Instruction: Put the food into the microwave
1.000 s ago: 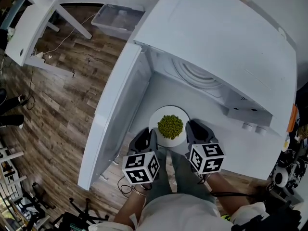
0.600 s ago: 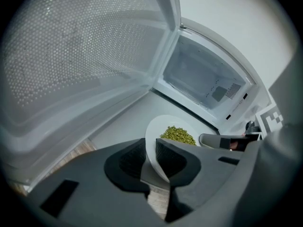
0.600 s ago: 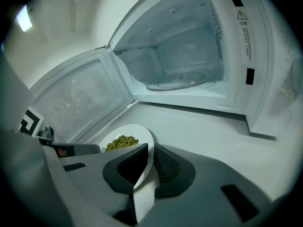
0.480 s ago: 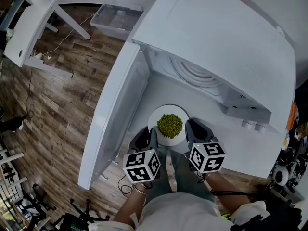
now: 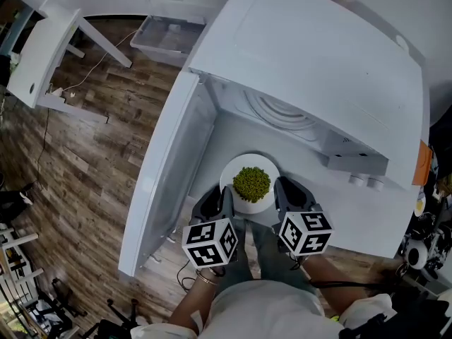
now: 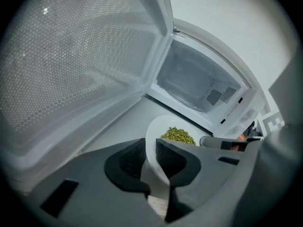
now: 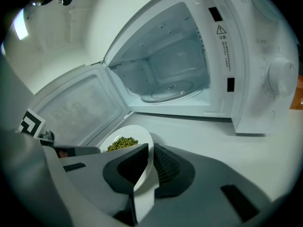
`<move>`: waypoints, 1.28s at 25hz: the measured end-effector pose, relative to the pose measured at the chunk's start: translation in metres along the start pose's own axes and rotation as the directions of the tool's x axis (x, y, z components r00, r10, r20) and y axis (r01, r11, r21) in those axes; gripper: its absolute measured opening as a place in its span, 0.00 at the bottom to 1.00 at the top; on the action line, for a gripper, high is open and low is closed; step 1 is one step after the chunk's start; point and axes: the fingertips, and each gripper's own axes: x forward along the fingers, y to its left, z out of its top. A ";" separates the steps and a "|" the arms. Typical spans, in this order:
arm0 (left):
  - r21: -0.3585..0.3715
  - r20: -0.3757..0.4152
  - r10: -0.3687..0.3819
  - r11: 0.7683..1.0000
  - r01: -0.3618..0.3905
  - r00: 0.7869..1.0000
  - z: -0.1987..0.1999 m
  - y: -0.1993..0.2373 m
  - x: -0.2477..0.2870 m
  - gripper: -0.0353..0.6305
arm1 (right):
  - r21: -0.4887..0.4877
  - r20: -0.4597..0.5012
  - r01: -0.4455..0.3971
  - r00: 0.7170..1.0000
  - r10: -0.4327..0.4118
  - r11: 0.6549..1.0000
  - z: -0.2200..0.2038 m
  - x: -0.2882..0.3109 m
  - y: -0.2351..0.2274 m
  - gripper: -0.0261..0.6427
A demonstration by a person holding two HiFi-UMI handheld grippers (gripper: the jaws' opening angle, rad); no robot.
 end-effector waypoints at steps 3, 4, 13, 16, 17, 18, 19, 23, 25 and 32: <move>0.006 0.006 -0.010 1.000 0.010 1.000 0.006 -0.005 -0.002 0.16 | 0.006 0.017 0.012 1.000 -0.012 1.000 0.007 -0.005 0.000 0.11; 0.009 0.007 -0.014 1.000 0.014 1.000 0.007 -0.007 -0.002 0.16 | 0.009 0.020 0.014 1.000 -0.015 1.000 0.008 -0.006 -0.001 0.11; 0.036 0.016 -0.044 0.998 0.043 0.999 0.019 -0.020 -0.002 0.16 | 0.042 0.047 0.037 0.998 -0.039 0.998 0.016 -0.017 -0.007 0.11; 0.046 0.021 -0.056 0.997 0.055 0.998 0.026 -0.025 -0.004 0.16 | 0.048 0.063 0.045 0.997 -0.048 0.998 0.024 -0.022 -0.007 0.11; 0.050 0.025 -0.062 0.997 0.061 0.998 0.030 -0.028 -0.004 0.16 | 0.051 0.069 0.048 0.996 -0.051 0.998 0.027 -0.024 -0.008 0.11; 0.056 0.029 -0.068 0.996 0.067 0.997 0.034 -0.031 -0.005 0.16 | 0.055 0.076 0.051 0.996 -0.055 0.997 0.030 -0.026 -0.008 0.11; 0.062 0.034 -0.075 0.995 0.073 0.997 0.038 -0.034 -0.005 0.16 | 0.059 0.084 0.055 0.995 -0.060 0.997 0.033 -0.028 -0.009 0.11; 0.092 0.052 -0.100 0.991 0.095 0.994 0.054 -0.045 -0.006 0.16 | 0.081 0.110 0.067 0.991 -0.076 0.994 0.044 -0.034 -0.012 0.11; 0.102 0.055 -0.107 0.990 0.101 0.993 0.059 -0.048 -0.004 0.16 | 0.090 0.122 0.072 0.989 -0.083 0.993 0.048 -0.036 -0.013 0.11; 0.103 0.048 -0.131 0.987 0.126 0.990 0.065 -0.060 -0.001 0.16 | 0.112 0.150 0.091 0.983 -0.108 0.989 0.061 -0.044 -0.020 0.11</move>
